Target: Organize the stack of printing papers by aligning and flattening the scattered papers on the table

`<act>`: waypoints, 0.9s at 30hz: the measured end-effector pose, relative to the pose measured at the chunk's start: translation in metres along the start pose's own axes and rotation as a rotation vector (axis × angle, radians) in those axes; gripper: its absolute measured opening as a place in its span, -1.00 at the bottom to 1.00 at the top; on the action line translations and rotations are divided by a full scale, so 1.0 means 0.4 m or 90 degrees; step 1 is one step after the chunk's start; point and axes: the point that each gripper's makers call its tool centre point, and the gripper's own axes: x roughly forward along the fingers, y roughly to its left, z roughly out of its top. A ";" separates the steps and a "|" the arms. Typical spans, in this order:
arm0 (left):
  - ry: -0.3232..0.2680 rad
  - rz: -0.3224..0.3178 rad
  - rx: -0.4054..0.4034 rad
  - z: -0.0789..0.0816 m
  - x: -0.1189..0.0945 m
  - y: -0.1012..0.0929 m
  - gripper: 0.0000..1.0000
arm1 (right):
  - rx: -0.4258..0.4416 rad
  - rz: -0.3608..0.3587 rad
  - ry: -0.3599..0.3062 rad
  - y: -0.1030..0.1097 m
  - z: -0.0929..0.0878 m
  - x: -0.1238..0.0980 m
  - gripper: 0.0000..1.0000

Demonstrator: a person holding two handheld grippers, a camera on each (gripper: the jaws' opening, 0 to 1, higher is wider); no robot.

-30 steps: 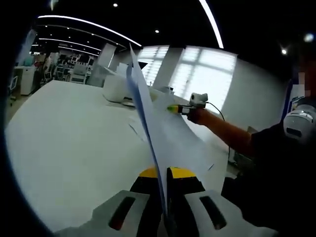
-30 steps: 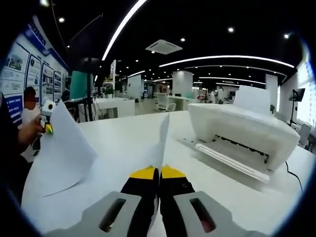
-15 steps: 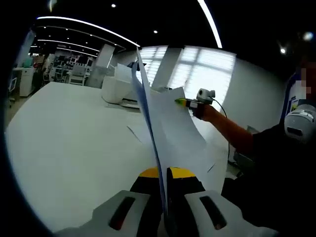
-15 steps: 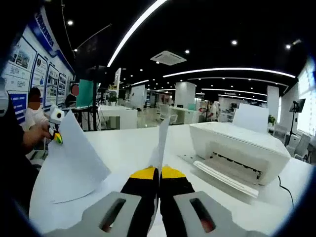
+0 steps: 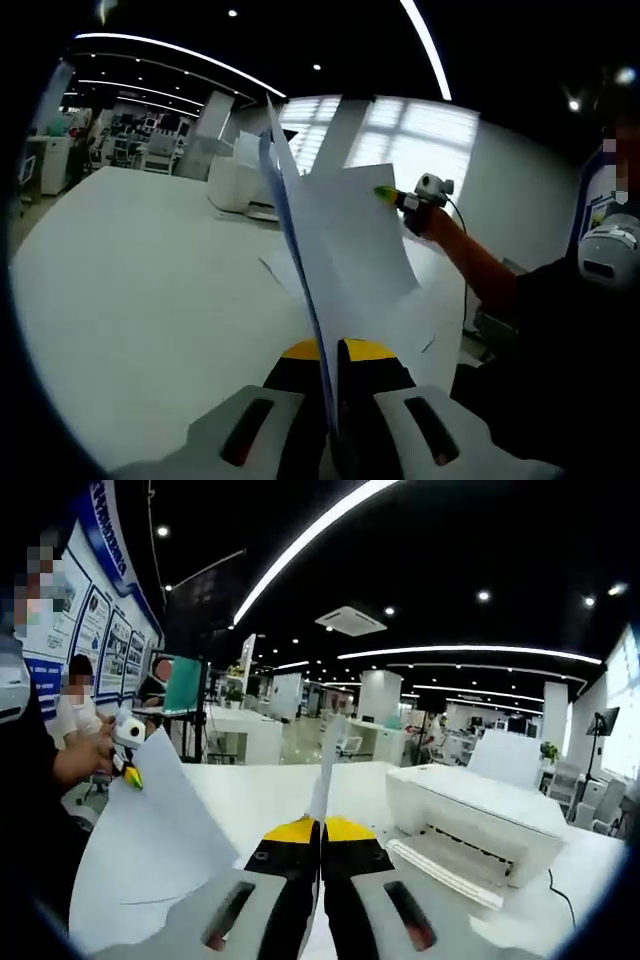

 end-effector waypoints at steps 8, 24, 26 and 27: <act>-0.005 0.004 -0.001 0.000 -0.005 0.011 -0.86 | -0.023 0.019 -0.023 0.042 0.058 -0.030 -1.00; -0.010 0.009 -0.005 -0.002 -0.009 0.019 -0.87 | -0.070 0.058 -0.063 0.101 0.163 -0.083 -1.00; -0.010 0.009 -0.005 -0.002 -0.009 0.019 -0.87 | -0.078 0.069 -0.067 0.113 0.173 -0.089 -1.00; -0.009 0.008 -0.005 -0.002 -0.009 0.019 -0.87 | -0.082 0.075 -0.067 0.117 0.177 -0.091 -1.00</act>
